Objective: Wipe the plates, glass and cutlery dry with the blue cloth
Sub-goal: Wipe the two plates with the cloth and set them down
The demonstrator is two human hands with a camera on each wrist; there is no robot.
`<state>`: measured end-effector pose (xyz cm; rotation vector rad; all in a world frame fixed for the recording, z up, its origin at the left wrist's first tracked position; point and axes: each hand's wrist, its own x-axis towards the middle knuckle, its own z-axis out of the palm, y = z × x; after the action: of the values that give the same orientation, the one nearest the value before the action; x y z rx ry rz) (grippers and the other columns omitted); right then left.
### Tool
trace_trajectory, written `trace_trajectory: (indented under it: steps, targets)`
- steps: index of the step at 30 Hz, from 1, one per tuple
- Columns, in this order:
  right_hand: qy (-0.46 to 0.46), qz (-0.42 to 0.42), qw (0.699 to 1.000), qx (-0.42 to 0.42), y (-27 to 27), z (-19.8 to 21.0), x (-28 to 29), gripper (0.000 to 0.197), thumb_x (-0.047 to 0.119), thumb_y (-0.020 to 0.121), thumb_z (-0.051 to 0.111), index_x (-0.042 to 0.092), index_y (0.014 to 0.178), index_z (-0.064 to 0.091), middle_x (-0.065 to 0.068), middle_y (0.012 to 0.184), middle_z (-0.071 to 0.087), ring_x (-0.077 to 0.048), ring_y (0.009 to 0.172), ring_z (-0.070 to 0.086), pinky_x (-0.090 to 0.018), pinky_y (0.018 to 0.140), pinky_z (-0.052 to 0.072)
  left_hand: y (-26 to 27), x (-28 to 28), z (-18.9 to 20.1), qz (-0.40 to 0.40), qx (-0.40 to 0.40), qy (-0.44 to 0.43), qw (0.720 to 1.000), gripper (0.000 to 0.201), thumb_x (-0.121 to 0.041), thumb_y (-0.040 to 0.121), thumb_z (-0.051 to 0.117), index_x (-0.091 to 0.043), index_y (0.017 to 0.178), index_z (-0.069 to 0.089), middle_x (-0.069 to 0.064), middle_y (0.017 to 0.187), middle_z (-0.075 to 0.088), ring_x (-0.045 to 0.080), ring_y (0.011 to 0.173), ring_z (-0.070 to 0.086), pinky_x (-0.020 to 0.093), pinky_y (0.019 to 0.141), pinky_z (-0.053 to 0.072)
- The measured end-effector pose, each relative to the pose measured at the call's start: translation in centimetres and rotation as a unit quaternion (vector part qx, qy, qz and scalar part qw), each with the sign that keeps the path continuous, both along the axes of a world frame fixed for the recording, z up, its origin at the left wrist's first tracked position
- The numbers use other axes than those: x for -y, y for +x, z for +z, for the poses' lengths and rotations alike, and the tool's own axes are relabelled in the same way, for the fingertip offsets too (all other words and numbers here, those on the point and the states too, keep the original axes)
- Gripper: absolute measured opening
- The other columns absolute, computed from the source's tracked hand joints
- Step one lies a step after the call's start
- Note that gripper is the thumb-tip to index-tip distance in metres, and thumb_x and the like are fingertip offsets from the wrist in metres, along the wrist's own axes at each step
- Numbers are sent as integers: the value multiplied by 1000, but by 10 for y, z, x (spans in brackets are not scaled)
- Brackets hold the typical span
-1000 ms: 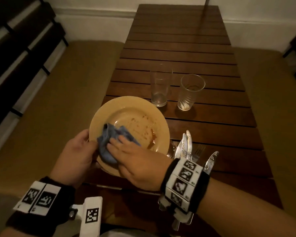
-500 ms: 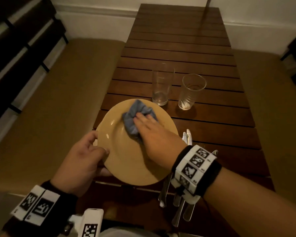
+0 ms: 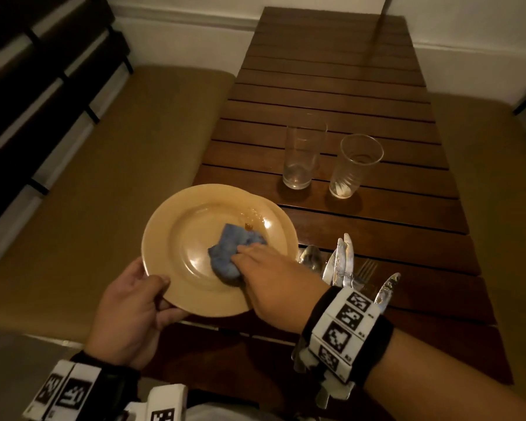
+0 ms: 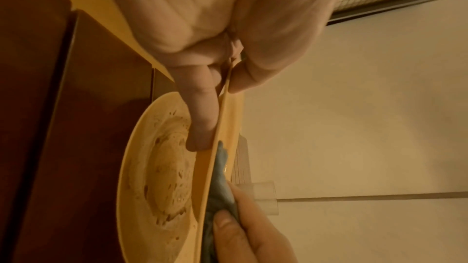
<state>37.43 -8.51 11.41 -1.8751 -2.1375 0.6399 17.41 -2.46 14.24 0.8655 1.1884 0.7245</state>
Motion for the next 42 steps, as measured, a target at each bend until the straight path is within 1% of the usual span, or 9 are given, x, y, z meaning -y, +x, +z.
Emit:
trace_trajectory:
  steps: [4,7,10,16,20,24,31,36,42]
  targets:
    - [31,-14,992,123,12,0,-17,34,27,92,46,16,122,57,-2,124,59,-23,120,44,-38,109,31,-12,1,3,-3,8,-20,1000,32,2,98,44,-18,111,67,10,78,73,16,58,69,33,52,60]
    - [-8,-17,994,104,15,-10,-41,54,23,94,47,13,146,38,-7,153,37,-26,140,29,-41,118,21,-17,4,8,-7,6,-29,1000,34,1,98,45,-22,108,68,12,83,76,20,61,73,33,50,60]
    - [-30,-19,996,83,13,-18,-62,62,15,94,48,13,152,27,-8,161,21,-28,147,19,-42,120,20,-20,8,11,-7,2,-34,999,32,1,98,45,-17,110,68,10,72,74,17,53,70,32,48,61]
    - [-139,-8,990,-16,-11,-16,-34,36,15,90,55,19,126,50,-7,137,48,-27,127,44,-44,101,44,-23,0,18,26,-13,-6,1000,31,2,98,44,-14,110,68,3,64,71,12,45,65,24,42,57]
    - [-52,4,998,28,-10,-6,-10,22,24,96,44,14,112,56,-7,117,58,-24,112,45,-41,95,43,-23,1,16,30,-22,-8,999,31,1,98,46,-16,109,69,7,72,74,15,49,69,25,42,57]
    - [-56,-33,997,33,0,-7,-33,28,24,97,44,14,121,53,-7,129,50,-27,119,43,-44,101,40,-20,8,16,9,-34,-5,999,31,2,97,48,-16,107,71,16,75,69,20,51,63,28,45,59]
    - [35,-46,991,-117,-21,16,-76,27,18,97,46,17,121,58,-8,126,55,-26,111,52,-44,98,45,-17,8,26,-47,-69,16,996,39,5,95,49,-19,87,79,22,70,69,20,50,65,31,48,60]
    - [51,46,986,-149,-49,48,-67,47,18,100,48,10,145,42,-11,154,37,-27,139,35,-39,117,26,-20,-3,30,-58,-75,34,995,39,3,96,49,-22,87,78,17,70,71,16,50,65,29,48,59]
    - [-25,14,999,27,-22,58,-95,64,14,101,46,5,154,12,-13,164,8,-25,150,12,-29,116,5,-17,3,33,-64,-61,39,995,45,6,95,48,-24,85,81,31,74,66,31,63,63,31,46,59]
